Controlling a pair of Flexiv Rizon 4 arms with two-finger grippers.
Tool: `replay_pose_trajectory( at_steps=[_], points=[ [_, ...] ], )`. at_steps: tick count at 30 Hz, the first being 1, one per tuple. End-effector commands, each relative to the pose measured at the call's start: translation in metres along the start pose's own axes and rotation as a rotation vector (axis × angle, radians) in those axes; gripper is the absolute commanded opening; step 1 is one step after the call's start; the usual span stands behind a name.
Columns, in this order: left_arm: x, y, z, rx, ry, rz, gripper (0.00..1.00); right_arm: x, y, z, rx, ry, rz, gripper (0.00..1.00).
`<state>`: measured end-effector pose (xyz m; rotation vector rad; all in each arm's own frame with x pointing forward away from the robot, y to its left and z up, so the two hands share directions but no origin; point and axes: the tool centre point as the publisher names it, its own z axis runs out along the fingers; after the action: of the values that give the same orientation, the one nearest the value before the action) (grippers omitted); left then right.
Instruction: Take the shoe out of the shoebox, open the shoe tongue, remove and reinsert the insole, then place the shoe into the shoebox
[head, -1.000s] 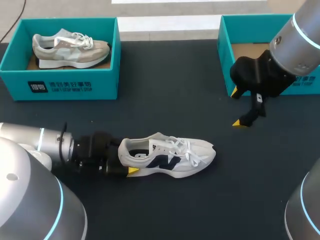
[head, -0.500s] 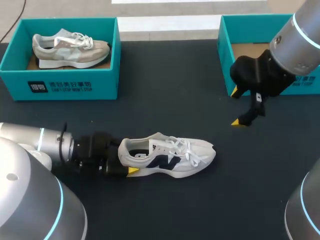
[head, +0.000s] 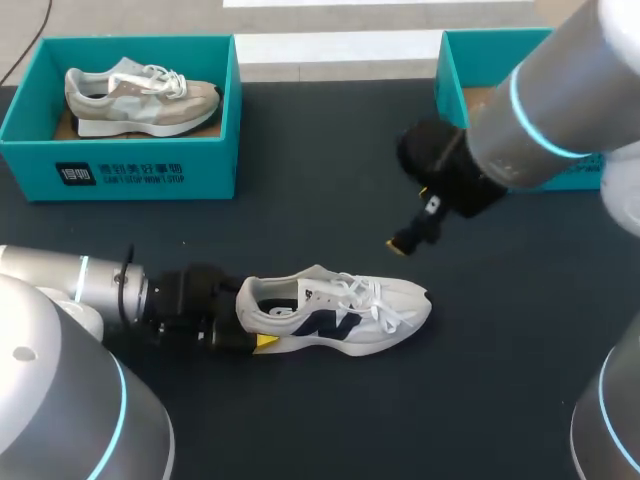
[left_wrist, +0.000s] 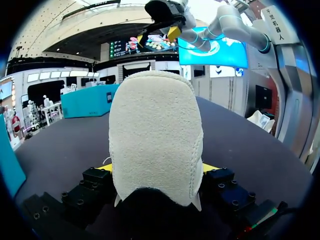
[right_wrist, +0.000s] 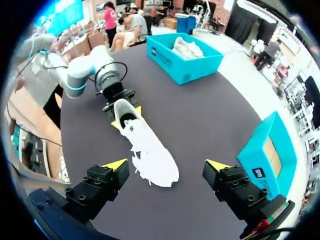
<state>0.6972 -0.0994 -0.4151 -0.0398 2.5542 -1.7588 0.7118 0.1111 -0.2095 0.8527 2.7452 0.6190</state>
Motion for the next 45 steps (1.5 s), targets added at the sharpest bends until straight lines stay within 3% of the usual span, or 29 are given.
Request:
replay_pose_trajectory(
  at_steps=[1,16,19,24,28,31,37,45],
  points=[
    [0.002,0.001,-0.001,-0.002,-0.001,-0.001,0.00,0.008,0.039,0.030,0.109,-0.152,0.320,1.00],
    [0.002,0.001,-0.001,-0.002,-0.001,-0.001,0.00,0.008,0.039,0.030,0.109,-0.152,0.320,1.00],
    [0.002,0.001,-0.001,-0.002,-0.001,-0.001,0.00,0.010,0.043,0.048,0.142,-0.181,0.474,1.00],
    [0.002,0.001,-0.001,-0.002,-0.001,-0.001,0.00,0.027,0.048,0.070,0.127,-0.285,0.696,1.00],
    [0.002,0.001,-0.001,-0.002,-0.001,-0.001,0.00,0.042,0.055,0.085,0.099,-0.326,0.772,1.00],
    [0.002,0.001,-0.001,-0.002,-0.001,-0.001,0.00,0.054,0.060,0.093,0.132,-0.354,0.854,1.00],
    [0.002,0.001,-0.001,-0.002,-0.001,-0.001,0.00,0.079,0.060,0.113,0.206,-0.340,0.926,1.00],
    [0.002,0.001,-0.001,-0.002,-0.001,-0.001,0.00,0.101,0.052,0.120,0.228,-0.369,0.963,1.00]
  ],
)
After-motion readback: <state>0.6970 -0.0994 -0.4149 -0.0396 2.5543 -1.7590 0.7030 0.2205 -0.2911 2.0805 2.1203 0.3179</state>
